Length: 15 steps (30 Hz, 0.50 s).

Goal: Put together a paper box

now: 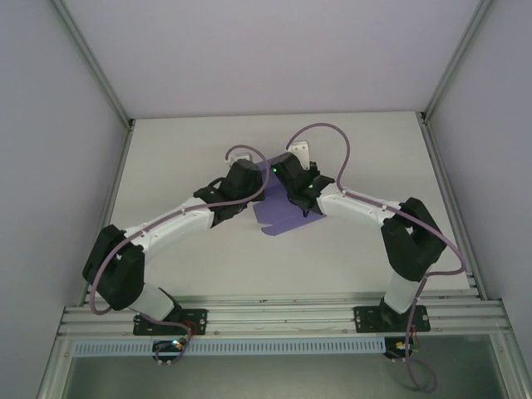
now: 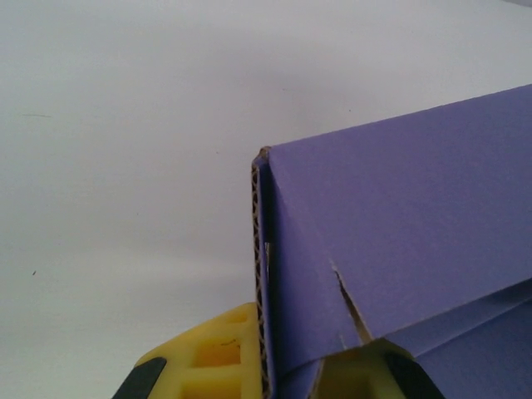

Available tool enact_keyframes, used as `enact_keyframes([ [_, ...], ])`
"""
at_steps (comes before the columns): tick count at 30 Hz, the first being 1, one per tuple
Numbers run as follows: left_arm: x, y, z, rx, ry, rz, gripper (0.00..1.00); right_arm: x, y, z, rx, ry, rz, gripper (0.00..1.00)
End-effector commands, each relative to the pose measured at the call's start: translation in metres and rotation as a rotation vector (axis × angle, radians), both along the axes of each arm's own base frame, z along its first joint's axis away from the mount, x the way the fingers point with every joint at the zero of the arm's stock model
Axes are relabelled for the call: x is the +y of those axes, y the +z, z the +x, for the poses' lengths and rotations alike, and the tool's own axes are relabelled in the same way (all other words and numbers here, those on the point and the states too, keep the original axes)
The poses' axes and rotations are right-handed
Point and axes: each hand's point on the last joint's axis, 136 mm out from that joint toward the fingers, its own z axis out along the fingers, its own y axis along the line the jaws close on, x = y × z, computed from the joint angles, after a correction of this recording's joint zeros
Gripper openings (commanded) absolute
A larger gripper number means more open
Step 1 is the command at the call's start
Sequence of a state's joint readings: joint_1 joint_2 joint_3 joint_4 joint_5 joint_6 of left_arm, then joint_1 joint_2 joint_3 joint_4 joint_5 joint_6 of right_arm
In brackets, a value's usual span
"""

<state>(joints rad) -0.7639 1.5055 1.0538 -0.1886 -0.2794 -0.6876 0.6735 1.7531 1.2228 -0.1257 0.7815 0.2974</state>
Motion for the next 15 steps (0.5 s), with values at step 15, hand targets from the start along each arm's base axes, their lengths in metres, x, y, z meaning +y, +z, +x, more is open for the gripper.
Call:
enact_keyframes([
  [15, 0.059, -0.007, 0.008, -0.004, 0.156, 0.133, 0.0, -0.009, 0.002, -0.009, -0.062, 0.271, 0.185, 0.28],
])
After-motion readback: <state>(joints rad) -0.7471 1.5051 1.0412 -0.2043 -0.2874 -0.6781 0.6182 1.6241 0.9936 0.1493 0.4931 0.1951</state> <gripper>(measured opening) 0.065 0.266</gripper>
